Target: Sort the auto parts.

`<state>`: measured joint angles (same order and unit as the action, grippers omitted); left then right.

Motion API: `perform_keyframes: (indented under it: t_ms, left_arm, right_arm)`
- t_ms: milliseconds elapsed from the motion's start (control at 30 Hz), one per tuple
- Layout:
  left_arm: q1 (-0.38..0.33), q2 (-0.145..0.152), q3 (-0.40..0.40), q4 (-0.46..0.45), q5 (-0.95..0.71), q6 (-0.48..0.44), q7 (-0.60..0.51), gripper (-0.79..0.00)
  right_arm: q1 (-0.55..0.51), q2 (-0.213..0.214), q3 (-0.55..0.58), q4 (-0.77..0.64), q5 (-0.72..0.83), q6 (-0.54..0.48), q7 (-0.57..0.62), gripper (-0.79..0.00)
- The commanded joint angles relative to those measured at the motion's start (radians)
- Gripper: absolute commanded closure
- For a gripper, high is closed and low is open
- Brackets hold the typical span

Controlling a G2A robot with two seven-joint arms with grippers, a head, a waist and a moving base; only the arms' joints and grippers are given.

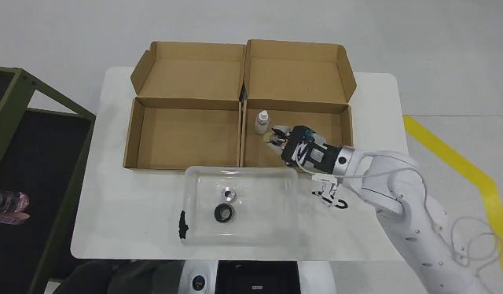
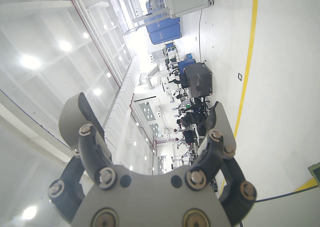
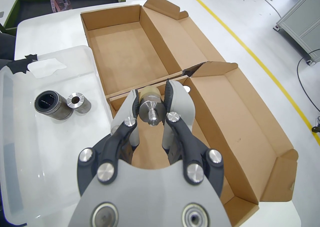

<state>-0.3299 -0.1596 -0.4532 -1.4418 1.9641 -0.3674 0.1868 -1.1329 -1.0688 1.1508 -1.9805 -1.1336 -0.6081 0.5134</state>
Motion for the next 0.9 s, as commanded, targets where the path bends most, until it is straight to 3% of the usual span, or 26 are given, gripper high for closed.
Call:
perform_keyframes:
  t_ms: [0, 867]
  left_arm:
    - [0.000, 0.000, 0.000, 0.000, 0.000, 0.000, 0.000, -0.785]
    - [0.000, 0.000, 0.000, 0.000, 0.000, 0.000, 0.000, -0.785]
  right_arm:
    - [0.017, -0.002, -0.014, 0.017, 0.001, 0.001, 0.019, 0.000]
    - [0.267, -0.047, -0.209, 0.327, -0.031, -0.008, 0.262, 0.000]
